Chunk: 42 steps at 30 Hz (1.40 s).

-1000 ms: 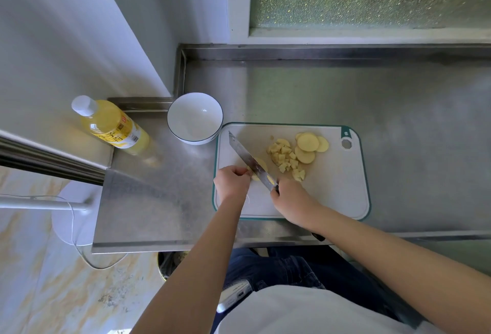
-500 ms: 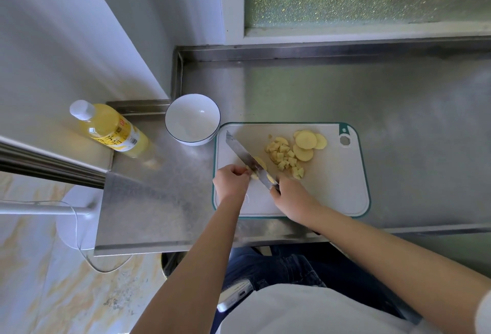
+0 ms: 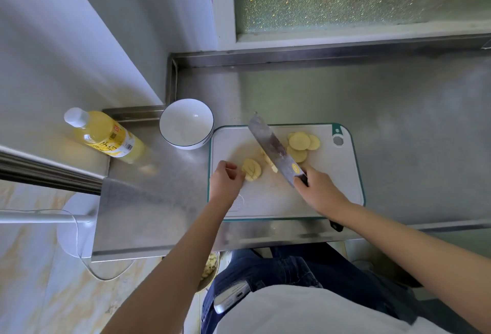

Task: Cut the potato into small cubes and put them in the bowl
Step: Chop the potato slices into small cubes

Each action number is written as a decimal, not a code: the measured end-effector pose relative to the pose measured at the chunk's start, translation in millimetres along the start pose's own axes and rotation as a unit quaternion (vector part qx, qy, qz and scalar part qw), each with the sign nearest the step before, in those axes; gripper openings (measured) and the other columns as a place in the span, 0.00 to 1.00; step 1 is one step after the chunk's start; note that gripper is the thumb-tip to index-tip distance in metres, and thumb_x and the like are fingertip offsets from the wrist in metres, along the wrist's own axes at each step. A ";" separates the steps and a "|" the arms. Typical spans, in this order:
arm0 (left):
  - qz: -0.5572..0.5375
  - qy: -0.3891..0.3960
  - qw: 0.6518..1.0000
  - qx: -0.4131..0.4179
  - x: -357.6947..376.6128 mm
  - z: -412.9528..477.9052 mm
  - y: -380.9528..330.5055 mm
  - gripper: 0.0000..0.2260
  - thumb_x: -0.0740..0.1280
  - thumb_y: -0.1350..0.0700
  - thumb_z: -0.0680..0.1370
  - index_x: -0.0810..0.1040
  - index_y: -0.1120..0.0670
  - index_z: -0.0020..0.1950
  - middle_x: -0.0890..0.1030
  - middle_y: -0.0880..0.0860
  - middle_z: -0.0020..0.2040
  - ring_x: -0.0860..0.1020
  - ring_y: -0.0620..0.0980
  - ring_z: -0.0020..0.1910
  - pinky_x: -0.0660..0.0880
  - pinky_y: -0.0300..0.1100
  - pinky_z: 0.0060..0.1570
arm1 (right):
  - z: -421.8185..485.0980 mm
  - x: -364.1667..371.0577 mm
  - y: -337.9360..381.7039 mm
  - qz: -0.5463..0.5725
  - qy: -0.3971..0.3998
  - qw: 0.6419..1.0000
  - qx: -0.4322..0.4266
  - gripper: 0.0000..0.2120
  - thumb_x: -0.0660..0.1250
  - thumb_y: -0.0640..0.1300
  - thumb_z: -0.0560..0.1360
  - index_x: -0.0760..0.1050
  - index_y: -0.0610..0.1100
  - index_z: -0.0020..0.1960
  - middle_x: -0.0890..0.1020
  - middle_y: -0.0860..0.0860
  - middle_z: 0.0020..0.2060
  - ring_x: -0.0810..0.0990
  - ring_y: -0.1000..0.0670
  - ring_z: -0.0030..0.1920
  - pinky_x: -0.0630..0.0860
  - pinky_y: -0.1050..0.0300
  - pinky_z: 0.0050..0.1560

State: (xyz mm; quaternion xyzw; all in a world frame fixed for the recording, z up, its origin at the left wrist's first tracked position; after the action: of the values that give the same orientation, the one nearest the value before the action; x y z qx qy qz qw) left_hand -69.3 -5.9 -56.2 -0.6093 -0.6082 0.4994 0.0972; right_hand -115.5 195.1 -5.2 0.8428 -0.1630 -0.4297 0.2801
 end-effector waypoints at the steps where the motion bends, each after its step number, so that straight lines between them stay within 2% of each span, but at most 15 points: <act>1: 0.036 0.008 0.999 0.029 -2.2 1.5 -2.5 0.10 0.69 0.61 0.72 0.73 0.56 0.52 0.75 0.51 0.44 0.74 0.50 0.43 0.69 0.35 0.37 | -0.1 -2.8 -4.3 0.006 -0.004 1.000 0.003 0.08 0.58 0.42 0.78 0.65 0.47 0.41 0.74 0.47 0.34 0.71 0.45 0.38 0.65 0.54 0.36; 3: 0.137 0.029 0.981 0.137 -4.8 5.0 -11.5 0.18 0.68 0.64 0.70 0.72 0.56 0.58 0.72 0.52 0.53 0.74 0.52 0.51 0.72 0.41 0.48 | -0.7 -7.4 -10.2 0.013 -0.009 1.000 0.006 0.13 0.58 0.42 0.78 0.63 0.53 0.36 0.72 0.52 0.31 0.70 0.48 0.35 0.65 0.59 0.33; 6: 0.308 0.115 0.900 0.287 2.5 7.1 -25.4 0.27 0.68 0.63 0.70 0.68 0.51 0.68 0.67 0.50 0.68 0.66 0.52 0.66 0.66 0.46 0.64 | -2.1 -10.3 -16.5 0.016 -0.012 1.000 0.017 0.14 0.58 0.42 0.78 0.62 0.53 0.35 0.71 0.53 0.30 0.70 0.52 0.32 0.64 0.62 0.31; 9: 0.420 0.185 0.823 0.333 14.2 10.8 -32.5 0.28 0.69 0.59 0.74 0.64 0.49 0.72 0.64 0.48 0.72 0.61 0.51 0.70 0.62 0.45 0.67 | -2.0 -9.1 -19.9 0.018 -0.001 1.000 0.022 0.11 0.58 0.43 0.78 0.64 0.48 0.37 0.72 0.50 0.31 0.69 0.53 0.31 0.64 0.60 0.32; 12: 0.443 0.204 0.799 0.352 20.5 15.7 -37.1 0.25 0.69 0.61 0.74 0.67 0.50 0.70 0.68 0.49 0.69 0.65 0.52 0.66 0.66 0.45 0.64 | -2.0 -8.9 -21.3 0.020 0.004 0.999 0.025 0.10 0.58 0.43 0.78 0.64 0.44 0.38 0.71 0.50 0.30 0.68 0.52 0.30 0.63 0.59 0.31; 17: 0.432 0.197 0.810 0.345 20.3 17.3 -40.8 0.21 0.69 0.60 0.73 0.72 0.50 0.66 0.71 0.50 0.64 0.67 0.52 0.61 0.72 0.47 0.58 | -3.4 -12.4 -17.4 0.007 0.009 1.000 0.010 0.15 0.57 0.43 0.79 0.59 0.49 0.34 0.67 0.51 0.27 0.65 0.52 0.28 0.59 0.59 0.29; 22: 0.325 0.094 0.911 0.236 15.2 14.4 -36.1 0.16 0.71 0.53 0.71 0.77 0.52 0.58 0.72 0.54 0.56 0.69 0.55 0.58 0.73 0.50 0.54 | -4.0 -11.4 -14.5 0.018 0.008 1.000 0.010 0.15 0.57 0.42 0.78 0.58 0.48 0.34 0.67 0.51 0.27 0.65 0.52 0.28 0.59 0.60 0.29; 27: 0.264 0.028 0.954 0.139 23.7 2.4 -31.7 0.20 0.72 0.51 0.70 0.73 0.56 0.59 0.70 0.55 0.57 0.71 0.56 0.57 0.73 0.48 0.51 | -3.4 -5.0 -7.7 0.027 0.016 0.999 0.015 0.16 0.58 0.42 0.78 0.59 0.50 0.34 0.68 0.52 0.28 0.67 0.54 0.29 0.60 0.61 0.29; 31: 0.239 0.026 0.965 0.104 24.4 -1.9 -25.9 0.23 0.73 0.49 0.69 0.72 0.54 0.60 0.69 0.54 0.58 0.71 0.55 0.58 0.74 0.50 0.51 | -2.1 3.4 0.4 0.017 0.038 0.999 0.011 0.14 0.57 0.43 0.79 0.60 0.50 0.35 0.68 0.52 0.28 0.67 0.52 0.30 0.60 0.61 0.29; 34: 0.225 0.024 0.969 0.097 20.7 -4.1 -19.9 0.25 0.74 0.51 0.68 0.71 0.52 0.62 0.70 0.53 0.59 0.70 0.54 0.60 0.73 0.48 0.52 | -1.4 9.7 6.8 -0.004 0.050 0.999 0.010 0.16 0.56 0.43 0.79 0.58 0.50 0.34 0.68 0.51 0.29 0.66 0.53 0.29 0.60 0.59 0.29; 36: 0.208 0.016 0.972 0.106 19.5 -6.2 -14.8 0.25 0.74 0.53 0.68 0.72 0.53 0.62 0.70 0.53 0.59 0.71 0.54 0.59 0.72 0.46 0.52 | -1.1 12.5 10.4 -0.019 0.051 0.998 0.010 0.15 0.56 0.43 0.79 0.58 0.49 0.35 0.69 0.49 0.30 0.68 0.48 0.31 0.60 0.56 0.30; 39: 0.169 0.002 0.979 0.109 19.6 -9.2 -8.2 0.22 0.74 0.56 0.69 0.73 0.56 0.61 0.72 0.54 0.57 0.71 0.54 0.59 0.73 0.45 0.53 | 0.0 15.3 15.7 -0.025 0.055 0.998 0.006 0.08 0.56 0.43 0.79 0.63 0.43 0.42 0.71 0.47 0.33 0.70 0.44 0.36 0.62 0.55 0.31; 42: 0.145 -0.013 0.983 0.109 20.4 -10.6 -6.0 0.20 0.74 0.58 0.69 0.75 0.57 0.59 0.73 0.53 0.55 0.72 0.54 0.57 0.74 0.45 0.52 | 0.5 17.8 18.2 -0.042 0.062 0.997 0.000 0.06 0.55 0.43 0.79 0.64 0.41 0.45 0.72 0.45 0.34 0.70 0.43 0.36 0.65 0.54 0.36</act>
State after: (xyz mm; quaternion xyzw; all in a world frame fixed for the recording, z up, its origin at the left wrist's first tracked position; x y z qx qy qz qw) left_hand -70.3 17.9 -56.8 -0.6707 -0.4566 0.5788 0.0815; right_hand -106.2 171.4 -5.5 0.8742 -0.1096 -0.3876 0.2710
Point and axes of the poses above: each hand's wrist, its own z-axis towards the middle knuckle, its own x-axis out of the palm, y = z × x, the point moved 4 cm from there along z, towards the middle knuckle
